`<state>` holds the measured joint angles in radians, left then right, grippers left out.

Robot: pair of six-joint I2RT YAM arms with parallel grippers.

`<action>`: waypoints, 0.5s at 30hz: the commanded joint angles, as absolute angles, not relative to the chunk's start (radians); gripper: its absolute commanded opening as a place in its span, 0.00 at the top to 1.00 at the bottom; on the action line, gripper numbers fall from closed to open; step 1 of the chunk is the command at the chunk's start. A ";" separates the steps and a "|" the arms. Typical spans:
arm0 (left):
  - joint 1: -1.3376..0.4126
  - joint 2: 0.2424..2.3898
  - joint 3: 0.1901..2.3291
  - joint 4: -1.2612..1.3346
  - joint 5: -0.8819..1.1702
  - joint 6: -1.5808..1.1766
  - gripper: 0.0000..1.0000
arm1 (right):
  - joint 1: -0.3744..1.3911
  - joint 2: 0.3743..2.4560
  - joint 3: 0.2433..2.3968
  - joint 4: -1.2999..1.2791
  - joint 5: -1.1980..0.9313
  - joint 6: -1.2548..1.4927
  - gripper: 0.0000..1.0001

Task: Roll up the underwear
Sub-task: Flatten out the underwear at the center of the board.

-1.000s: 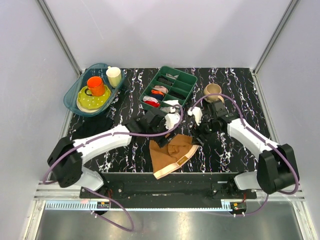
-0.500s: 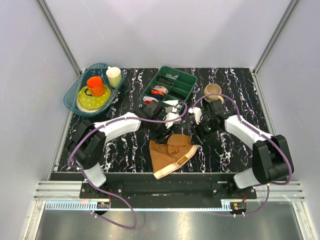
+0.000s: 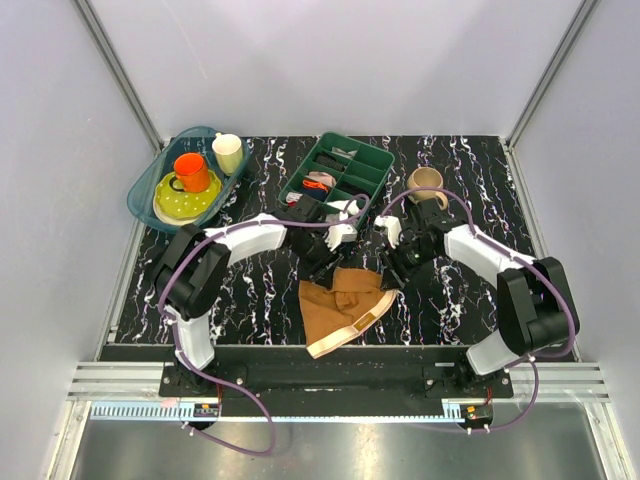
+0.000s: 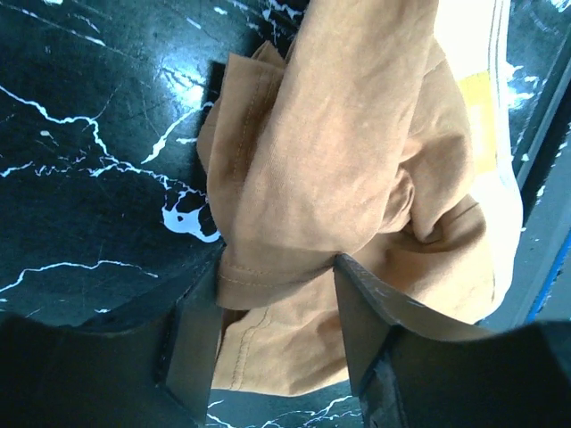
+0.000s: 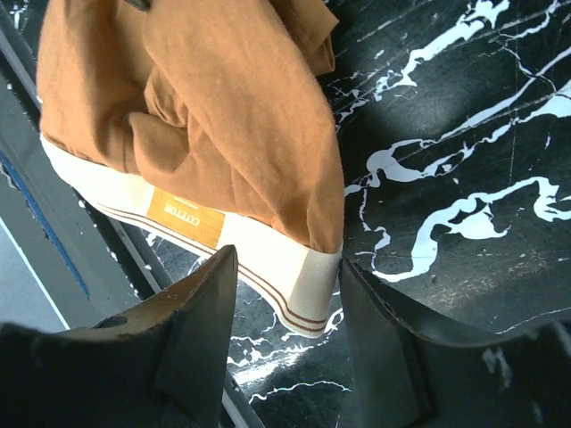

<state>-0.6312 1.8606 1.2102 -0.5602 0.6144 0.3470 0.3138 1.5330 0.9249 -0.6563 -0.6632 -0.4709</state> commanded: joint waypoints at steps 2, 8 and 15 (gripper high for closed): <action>-0.621 1.861 1.290 -0.564 0.699 0.308 0.58 | 0.311 1.552 0.963 -0.673 -0.623 -0.457 0.45; -0.600 1.850 1.327 -0.577 0.744 0.213 0.96 | 0.310 1.504 1.020 -0.704 -0.574 -0.472 1.00; -0.603 1.636 1.347 -0.572 0.790 0.063 1.00 | 0.310 1.284 1.184 -0.830 -0.434 -0.577 1.00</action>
<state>-0.6003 1.8275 1.2953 -0.5922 0.7086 0.1692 0.3138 1.4441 1.0519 -0.7574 -0.5205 -0.4950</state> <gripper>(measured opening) 0.024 0.016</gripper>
